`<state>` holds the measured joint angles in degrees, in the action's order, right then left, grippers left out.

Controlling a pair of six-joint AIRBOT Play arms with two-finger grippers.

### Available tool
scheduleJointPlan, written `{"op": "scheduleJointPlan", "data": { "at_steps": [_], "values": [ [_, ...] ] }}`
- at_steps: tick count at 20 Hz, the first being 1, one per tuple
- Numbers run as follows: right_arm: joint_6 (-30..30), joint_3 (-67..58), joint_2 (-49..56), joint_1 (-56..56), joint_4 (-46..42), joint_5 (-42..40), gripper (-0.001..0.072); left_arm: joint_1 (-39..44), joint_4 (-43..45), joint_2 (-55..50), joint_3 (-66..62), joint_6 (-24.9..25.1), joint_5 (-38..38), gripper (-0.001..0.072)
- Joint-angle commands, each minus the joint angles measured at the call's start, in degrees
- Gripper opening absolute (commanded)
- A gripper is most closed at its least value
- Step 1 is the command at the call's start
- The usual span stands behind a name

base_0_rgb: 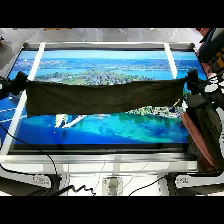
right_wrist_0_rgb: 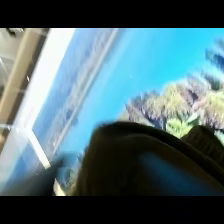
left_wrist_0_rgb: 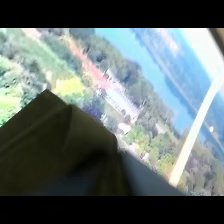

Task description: Fold the clothes and pants, and hang the long-sleeved shirts on hangers.

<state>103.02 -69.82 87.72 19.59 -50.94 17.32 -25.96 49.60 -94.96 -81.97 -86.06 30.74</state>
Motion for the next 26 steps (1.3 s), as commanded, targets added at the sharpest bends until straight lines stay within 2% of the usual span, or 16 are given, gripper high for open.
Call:
{"op": "scheduleJointPlan", "data": {
  "at_steps": [1,4,6,9,11,12,14,16,18,26],
  "values": [
    [-1.3,-0.6,0.4,0.0,-0.4,0.4,0.0697,0.4,-0.6,0.5,-0.2,-0.1,0.7,0.072],
    [-10.4,-2.4,-0.2,0.0,-1.9,9.5,0.0696,-1.5,2.0,3.7,-0.2,1.5,8.2,0.0719],
    [-15.3,-4.8,-0.2,0.0,-2.0,16.8,0.0694,-4.5,6.6,6.5,-0.2,1.4,17.0,0.0697],
    [-19.1,-7.5,-0.2,0.0,-1.9,24.5,0.0689,-9.2,15.2,9.2,0.7,1.4,32.1,0.0677],
    [-20.5,-8.0,-0.2,0.0,-1.8,28.2,0.0688,-11.5,17.6,11.8,5.6,1.4,34.8,0.0629],
    [-20.6,-8.0,-0.2,-0.2,-1.9,30.0,0.0688,-12.2,16.1,13.3,9.4,1.4,33.9,0.0628],
    [-24.7,-8.0,-0.2,-1.4,-2.0,33.0,0.0688,-12.3,12.2,14.3,15.9,1.4,30.6,0.0629],
    [-26.8,-8.0,-0.2,-4.0,-2.0,33.6,0.0688,-11.8,5.4,13.3,20.8,1.4,25.0,0.063],
    [-27.3,-8.0,-0.2,-7.2,-2.0,31.9,0.0688,-10.7,-0.6,10.9,24.1,1.4,18.1,0.063],
    [-27.3,-8.0,-0.2,-17.3,-2.0,22.0,0.0682,-5.9,-7.3,1.2,24.5,1.4,-1.5,0.0625]
  ]
}}
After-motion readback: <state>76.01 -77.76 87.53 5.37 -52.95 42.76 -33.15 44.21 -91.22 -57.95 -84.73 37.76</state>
